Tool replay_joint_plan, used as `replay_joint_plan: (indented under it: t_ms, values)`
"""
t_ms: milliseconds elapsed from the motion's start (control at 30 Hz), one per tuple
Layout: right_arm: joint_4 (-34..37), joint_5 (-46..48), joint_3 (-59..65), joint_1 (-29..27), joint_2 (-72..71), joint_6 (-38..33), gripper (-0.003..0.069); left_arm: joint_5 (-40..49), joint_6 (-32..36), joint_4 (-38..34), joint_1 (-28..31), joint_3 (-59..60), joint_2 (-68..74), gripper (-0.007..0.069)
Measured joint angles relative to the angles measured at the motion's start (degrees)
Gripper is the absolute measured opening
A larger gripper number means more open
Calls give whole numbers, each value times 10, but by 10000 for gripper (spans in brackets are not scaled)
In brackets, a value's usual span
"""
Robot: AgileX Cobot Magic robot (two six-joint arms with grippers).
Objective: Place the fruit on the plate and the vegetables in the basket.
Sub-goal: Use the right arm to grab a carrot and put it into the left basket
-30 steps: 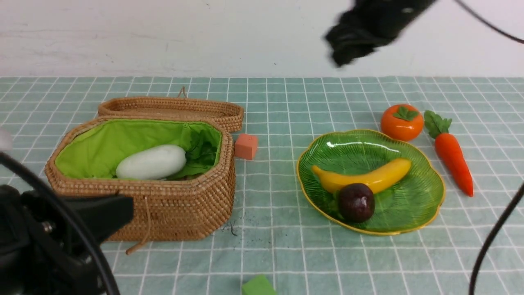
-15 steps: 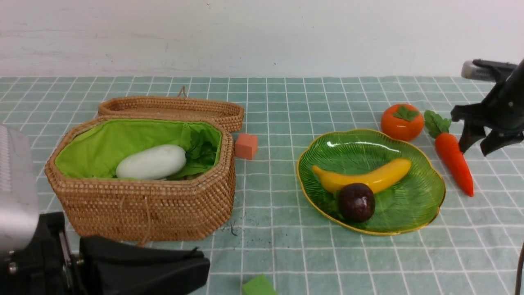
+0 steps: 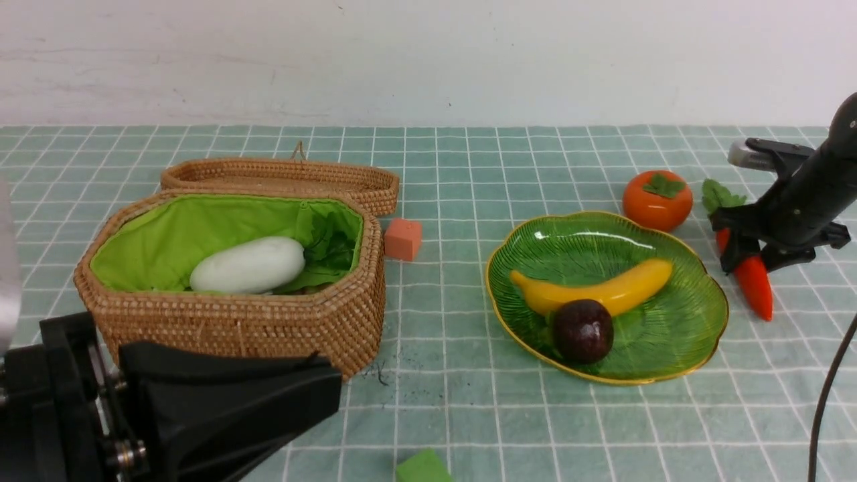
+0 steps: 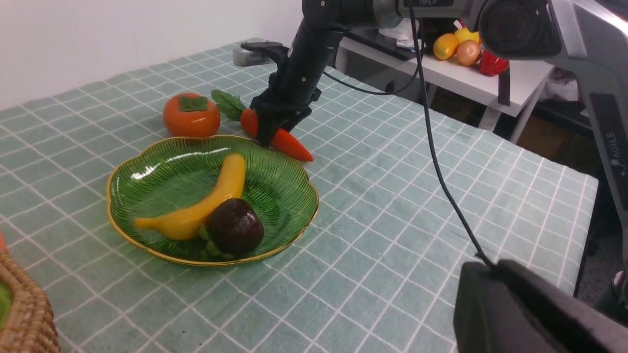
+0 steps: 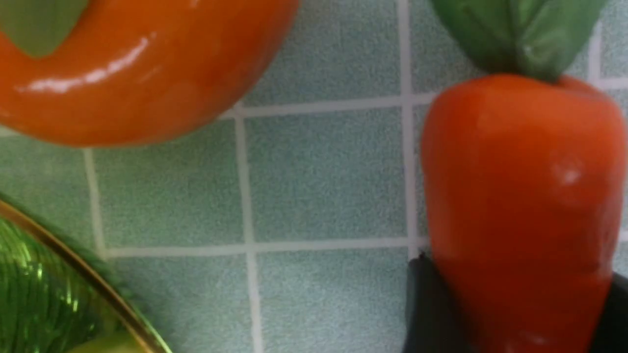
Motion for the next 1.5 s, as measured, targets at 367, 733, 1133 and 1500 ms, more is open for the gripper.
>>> replay_joint_plan:
  t_ms: [367,733,1133,1500]
  values:
    - [43,109,-13,2,-65,-2,296,0,-1,21,16,0,0,-13]
    - [219,117,-49,187,-243,-256,296,44,-16,26,178,0,0,-13]
    - [288,-105,-51,414,-215,-428,296,113,-24,29,234,0,-2,-13]
    - [339,-290,-49,491,-83,-506,296,113,-73,73,234,0,-7,-13]
